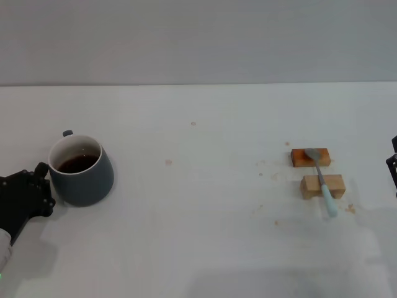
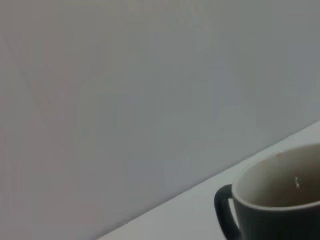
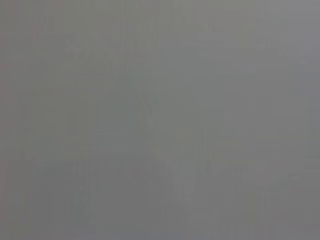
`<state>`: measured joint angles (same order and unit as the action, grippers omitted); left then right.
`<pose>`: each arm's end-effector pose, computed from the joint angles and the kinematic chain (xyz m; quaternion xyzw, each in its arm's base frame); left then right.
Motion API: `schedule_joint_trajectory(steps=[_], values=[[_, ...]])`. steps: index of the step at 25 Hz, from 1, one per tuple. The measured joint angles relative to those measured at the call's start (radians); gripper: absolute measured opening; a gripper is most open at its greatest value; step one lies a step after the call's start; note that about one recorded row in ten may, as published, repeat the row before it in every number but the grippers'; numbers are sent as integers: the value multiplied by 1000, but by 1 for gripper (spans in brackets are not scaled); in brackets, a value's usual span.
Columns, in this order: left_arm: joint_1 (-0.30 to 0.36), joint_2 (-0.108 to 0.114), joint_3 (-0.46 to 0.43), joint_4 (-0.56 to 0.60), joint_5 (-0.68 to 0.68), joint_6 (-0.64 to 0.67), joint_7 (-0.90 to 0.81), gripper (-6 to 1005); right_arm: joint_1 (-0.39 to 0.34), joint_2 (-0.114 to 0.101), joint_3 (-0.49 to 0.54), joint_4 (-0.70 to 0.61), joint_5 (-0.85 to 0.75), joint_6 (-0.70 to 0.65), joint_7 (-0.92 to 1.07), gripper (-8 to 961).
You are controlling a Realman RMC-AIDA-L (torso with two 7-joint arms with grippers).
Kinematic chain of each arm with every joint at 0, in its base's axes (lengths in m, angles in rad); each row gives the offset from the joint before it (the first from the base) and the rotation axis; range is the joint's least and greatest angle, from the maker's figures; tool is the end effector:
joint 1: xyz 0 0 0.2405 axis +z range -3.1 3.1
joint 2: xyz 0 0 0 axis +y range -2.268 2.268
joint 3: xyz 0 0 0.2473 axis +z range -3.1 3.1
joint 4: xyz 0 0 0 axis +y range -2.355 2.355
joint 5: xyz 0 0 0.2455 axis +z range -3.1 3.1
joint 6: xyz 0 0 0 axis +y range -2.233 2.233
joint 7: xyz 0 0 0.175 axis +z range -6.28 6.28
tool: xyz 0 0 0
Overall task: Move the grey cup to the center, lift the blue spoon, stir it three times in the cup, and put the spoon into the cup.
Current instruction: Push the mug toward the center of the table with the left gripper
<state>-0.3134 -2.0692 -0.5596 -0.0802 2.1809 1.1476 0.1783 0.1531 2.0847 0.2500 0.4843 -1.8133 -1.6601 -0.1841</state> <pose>-0.3983 0.3106 -0.0512 -0.7767 -0.1281 -0.1077 0.6072 0.2932 0.2472 -0.0566 -0.6281 0.1624 0.3896 0.6538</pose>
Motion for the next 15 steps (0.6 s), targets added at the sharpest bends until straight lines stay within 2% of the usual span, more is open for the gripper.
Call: schedule_joint_trajectory(steps=[15], values=[[-49, 1, 3, -21, 2, -50, 48, -2, 2, 0, -3, 5, -1, -9, 0, 750]])
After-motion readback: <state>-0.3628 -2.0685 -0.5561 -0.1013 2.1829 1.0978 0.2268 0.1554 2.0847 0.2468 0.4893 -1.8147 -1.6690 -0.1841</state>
